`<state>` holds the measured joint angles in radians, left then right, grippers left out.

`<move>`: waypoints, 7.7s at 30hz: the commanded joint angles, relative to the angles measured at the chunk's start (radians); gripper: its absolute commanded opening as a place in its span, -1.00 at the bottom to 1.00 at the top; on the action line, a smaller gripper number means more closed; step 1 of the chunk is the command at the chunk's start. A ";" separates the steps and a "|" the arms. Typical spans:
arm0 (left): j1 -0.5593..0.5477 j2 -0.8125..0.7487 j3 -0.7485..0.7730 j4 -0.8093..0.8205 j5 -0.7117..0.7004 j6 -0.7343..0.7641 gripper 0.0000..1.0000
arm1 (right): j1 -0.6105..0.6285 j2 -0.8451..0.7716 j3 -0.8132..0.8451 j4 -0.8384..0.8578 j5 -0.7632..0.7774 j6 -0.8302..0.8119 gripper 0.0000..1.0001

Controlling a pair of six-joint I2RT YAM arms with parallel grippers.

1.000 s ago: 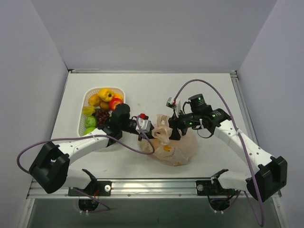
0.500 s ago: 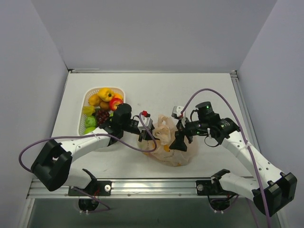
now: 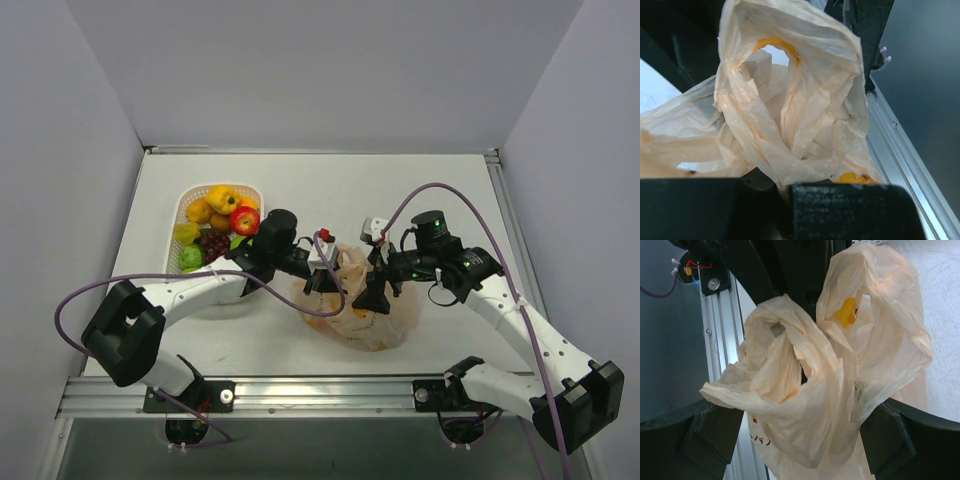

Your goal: Place the fake fruits into the plastic bag and tie a complex knot

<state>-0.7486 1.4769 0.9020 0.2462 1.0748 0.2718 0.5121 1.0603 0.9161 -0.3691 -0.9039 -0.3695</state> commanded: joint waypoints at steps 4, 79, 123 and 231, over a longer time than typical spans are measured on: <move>-0.024 0.019 0.071 -0.202 -0.006 0.199 -1.00 | 0.012 0.006 0.052 0.016 -0.035 -0.034 0.75; 0.149 -0.010 0.500 -0.662 0.131 0.099 -1.00 | -0.021 0.024 -0.019 0.068 0.082 -0.105 0.27; 0.189 0.033 0.485 -0.616 0.039 0.073 -1.00 | 0.006 -0.204 0.009 0.061 0.188 0.041 -1.00; 0.020 -0.130 0.015 -0.044 -0.400 -0.364 0.77 | -0.202 0.227 0.095 0.124 -0.150 -0.388 1.00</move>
<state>-0.7155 1.2968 0.8680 0.0486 0.7013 -0.0544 0.2913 1.2488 0.9535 -0.2512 -0.9977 -0.7368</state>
